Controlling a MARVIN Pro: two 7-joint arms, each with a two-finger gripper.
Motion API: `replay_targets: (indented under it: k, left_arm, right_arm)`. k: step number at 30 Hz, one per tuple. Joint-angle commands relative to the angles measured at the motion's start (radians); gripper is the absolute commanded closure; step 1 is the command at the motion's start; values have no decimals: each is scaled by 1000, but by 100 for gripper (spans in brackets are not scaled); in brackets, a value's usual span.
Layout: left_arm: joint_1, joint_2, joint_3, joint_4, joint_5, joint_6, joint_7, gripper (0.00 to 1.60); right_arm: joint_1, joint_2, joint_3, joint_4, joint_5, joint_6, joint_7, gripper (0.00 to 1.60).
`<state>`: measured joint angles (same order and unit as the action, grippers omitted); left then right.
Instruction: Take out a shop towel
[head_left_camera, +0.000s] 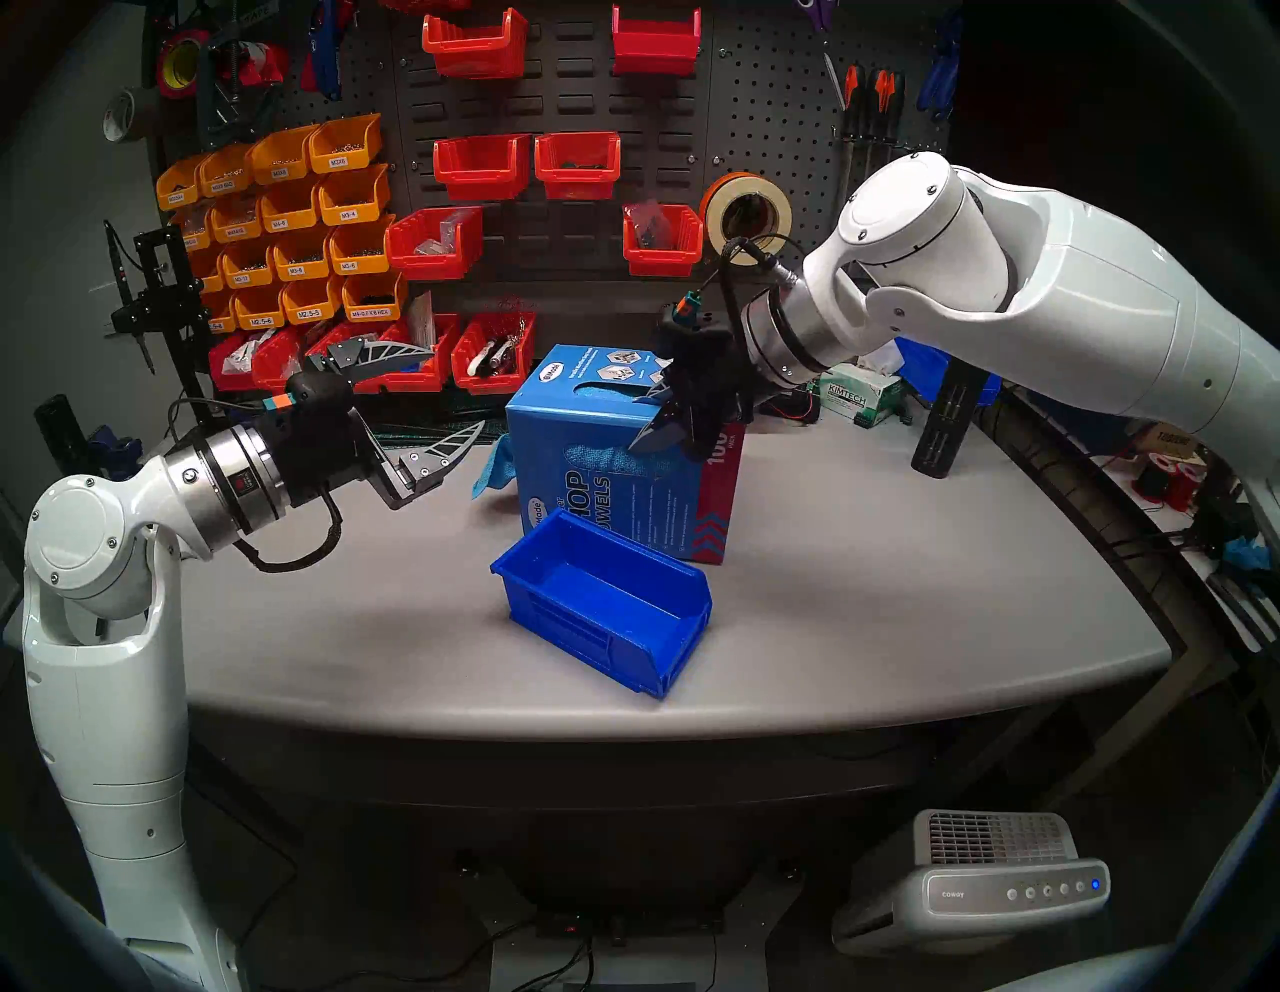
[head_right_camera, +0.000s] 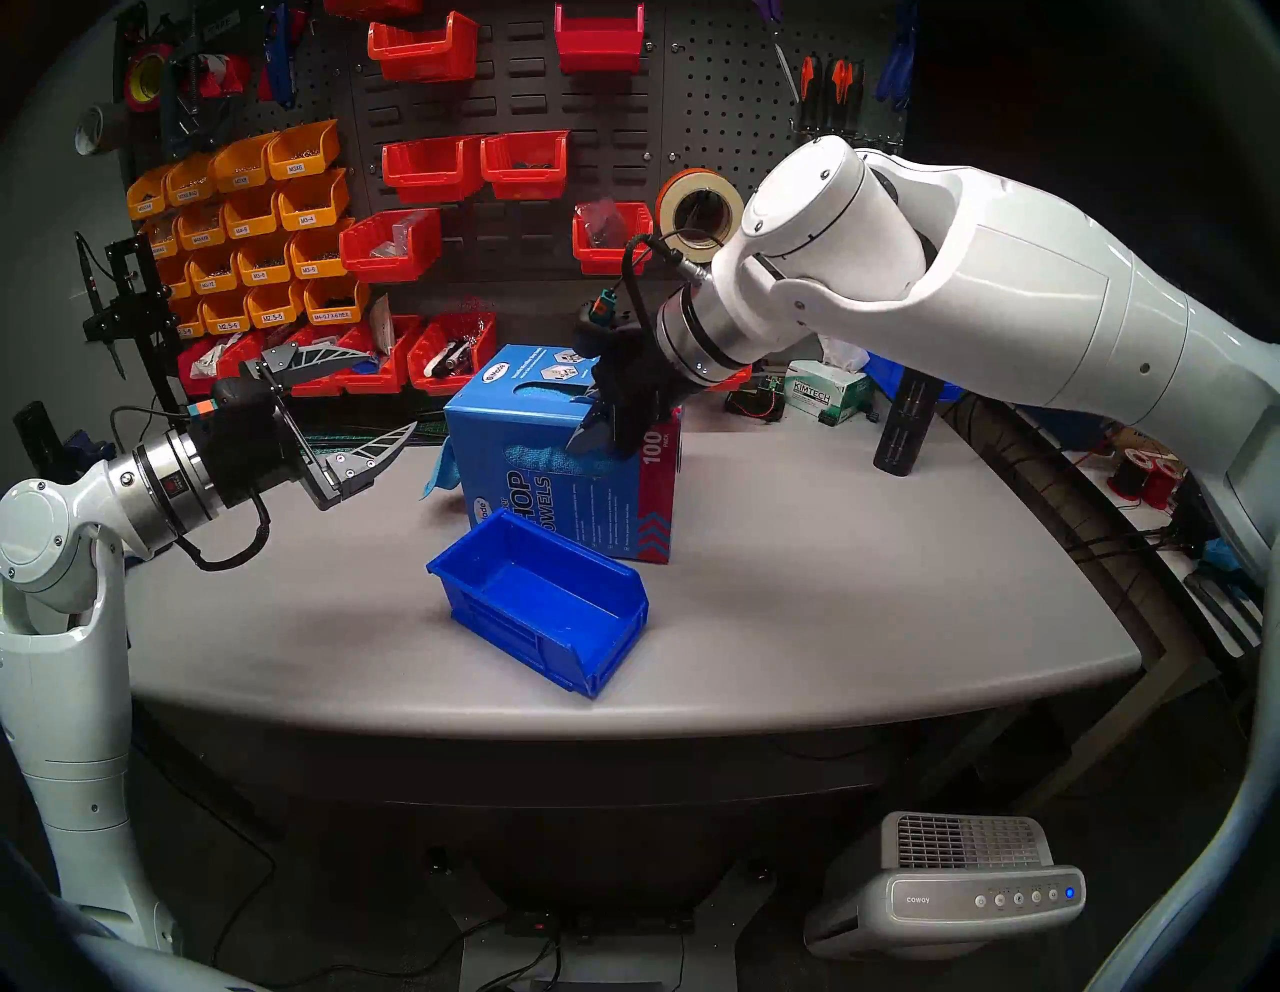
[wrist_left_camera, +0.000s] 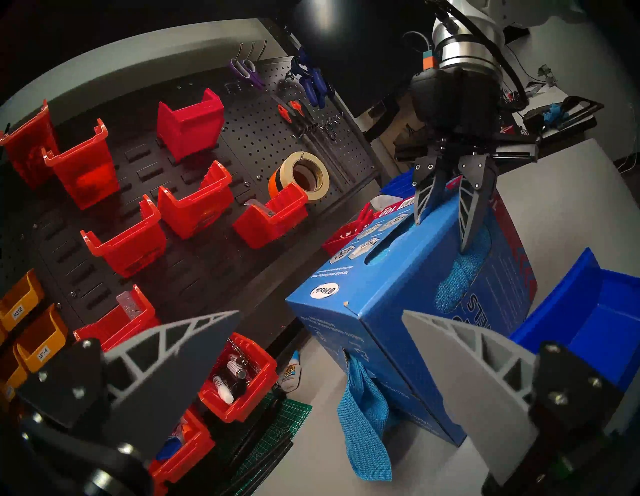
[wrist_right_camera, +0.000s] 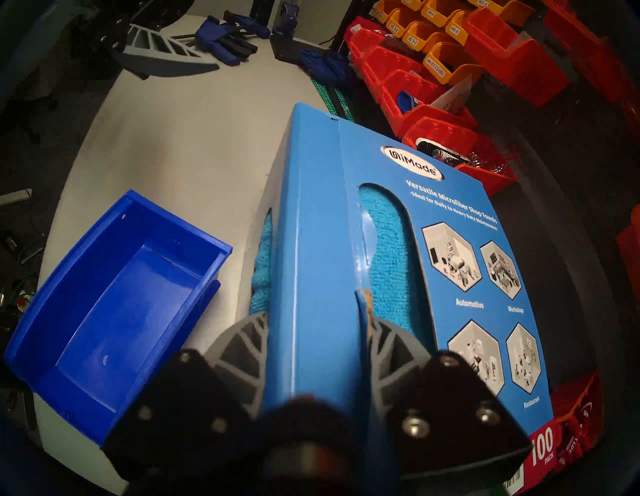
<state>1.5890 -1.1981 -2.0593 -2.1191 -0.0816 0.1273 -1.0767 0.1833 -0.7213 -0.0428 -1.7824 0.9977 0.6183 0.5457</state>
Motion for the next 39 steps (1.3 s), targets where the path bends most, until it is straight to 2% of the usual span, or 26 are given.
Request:
replay_targets:
  k: [1,9,15,20,22,23,29,39]
  left_arm:
    - [-33,8,14,-5,-1,-6,5,0]
    - [-46,14,42,1,9,-9,12,0]
    - [-53,20,58,-2,16,-13,16,0]
    - [-59,26,67,-4,25,-15,24,0]
    - [-61,28,69,-5,28,-15,27,0]
    - [-62,28,70,-6,29,-15,29,0]
    - [-60,27,72,-12,38,-20,39,0]
    - [-55,29,72,-17,54,-30,49,0]
  right_arm:
    - [-27,56,96,-29,88,-67,-119,160]
    - [-52,109,119,-68,143,-99,-192,160]
    - [-84,140,137,-82,180,-158,-264,160]
    - [-126,160,149,-107,210,-240,-331,160]
    - [-141,157,163,-120,215,-234,-359,160]
    - [-148,156,158,-127,214,-264,-378,160]
    - [-174,131,167,-144,206,-313,-437,160]
    - [-233,135,172,-183,163,-404,-556,160]
